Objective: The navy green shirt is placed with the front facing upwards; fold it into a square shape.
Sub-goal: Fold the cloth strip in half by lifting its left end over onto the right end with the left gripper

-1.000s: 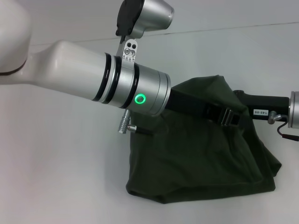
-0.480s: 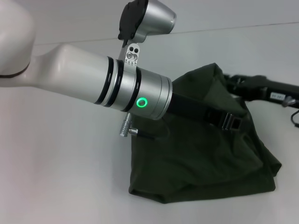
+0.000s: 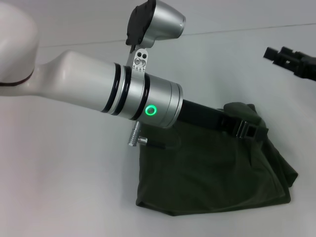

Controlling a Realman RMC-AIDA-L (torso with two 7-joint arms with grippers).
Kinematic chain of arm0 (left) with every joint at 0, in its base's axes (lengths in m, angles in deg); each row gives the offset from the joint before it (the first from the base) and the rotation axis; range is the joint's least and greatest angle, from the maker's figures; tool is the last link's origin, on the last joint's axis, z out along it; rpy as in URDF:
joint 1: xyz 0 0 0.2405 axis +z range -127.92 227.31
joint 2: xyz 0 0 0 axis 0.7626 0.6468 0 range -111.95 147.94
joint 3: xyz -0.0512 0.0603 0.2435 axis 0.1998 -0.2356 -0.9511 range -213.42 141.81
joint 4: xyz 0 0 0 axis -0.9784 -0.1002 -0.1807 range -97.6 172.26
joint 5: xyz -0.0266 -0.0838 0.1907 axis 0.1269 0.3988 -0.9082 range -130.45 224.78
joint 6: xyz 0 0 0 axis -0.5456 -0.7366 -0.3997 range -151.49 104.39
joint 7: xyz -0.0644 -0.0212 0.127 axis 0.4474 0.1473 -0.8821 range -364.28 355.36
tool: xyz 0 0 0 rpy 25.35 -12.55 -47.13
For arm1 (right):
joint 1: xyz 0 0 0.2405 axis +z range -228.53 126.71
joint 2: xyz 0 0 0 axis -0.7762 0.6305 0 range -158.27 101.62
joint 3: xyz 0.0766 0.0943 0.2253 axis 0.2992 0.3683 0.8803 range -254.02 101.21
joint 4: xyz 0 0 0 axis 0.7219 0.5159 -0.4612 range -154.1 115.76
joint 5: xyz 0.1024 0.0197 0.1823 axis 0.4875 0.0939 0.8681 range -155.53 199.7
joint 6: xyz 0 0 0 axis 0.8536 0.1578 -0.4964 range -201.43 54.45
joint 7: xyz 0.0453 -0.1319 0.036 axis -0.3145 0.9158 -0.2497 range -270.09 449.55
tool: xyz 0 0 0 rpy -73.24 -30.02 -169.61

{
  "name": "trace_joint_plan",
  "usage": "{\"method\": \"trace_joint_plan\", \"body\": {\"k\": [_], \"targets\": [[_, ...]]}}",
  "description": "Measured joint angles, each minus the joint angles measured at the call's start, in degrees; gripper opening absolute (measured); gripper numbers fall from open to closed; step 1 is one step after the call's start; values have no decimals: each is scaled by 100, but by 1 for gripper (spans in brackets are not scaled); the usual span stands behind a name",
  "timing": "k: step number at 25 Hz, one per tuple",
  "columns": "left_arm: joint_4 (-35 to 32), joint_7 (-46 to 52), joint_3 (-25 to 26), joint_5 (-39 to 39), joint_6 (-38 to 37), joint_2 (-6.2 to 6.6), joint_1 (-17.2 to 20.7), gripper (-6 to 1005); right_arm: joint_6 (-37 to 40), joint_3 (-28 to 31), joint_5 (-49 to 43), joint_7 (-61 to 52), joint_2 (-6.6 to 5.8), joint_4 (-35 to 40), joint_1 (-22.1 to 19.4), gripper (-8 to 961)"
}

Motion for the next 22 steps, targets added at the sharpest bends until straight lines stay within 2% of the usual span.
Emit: {"method": "trace_joint_plan", "body": {"k": [4,10,16,21,22], "targets": [[145,-75,-34,126,125,0,-71,12,102,89,112,2,3,0,-6,688],[548,-293,-73,420,258,0,-185,13,81,73,146,8,-4,-17,14,907],[570,-492,-75,739,296,0,-85,8,66,60,145,12,-20,-39,57,905],[582,-937,-237,1173,236,0,22,81,73,74,146,7,-27,-23,59,903],[585,-971,-279,1195,239,0,23,125,83,80,146,5,-26,-18,61,903]]}}
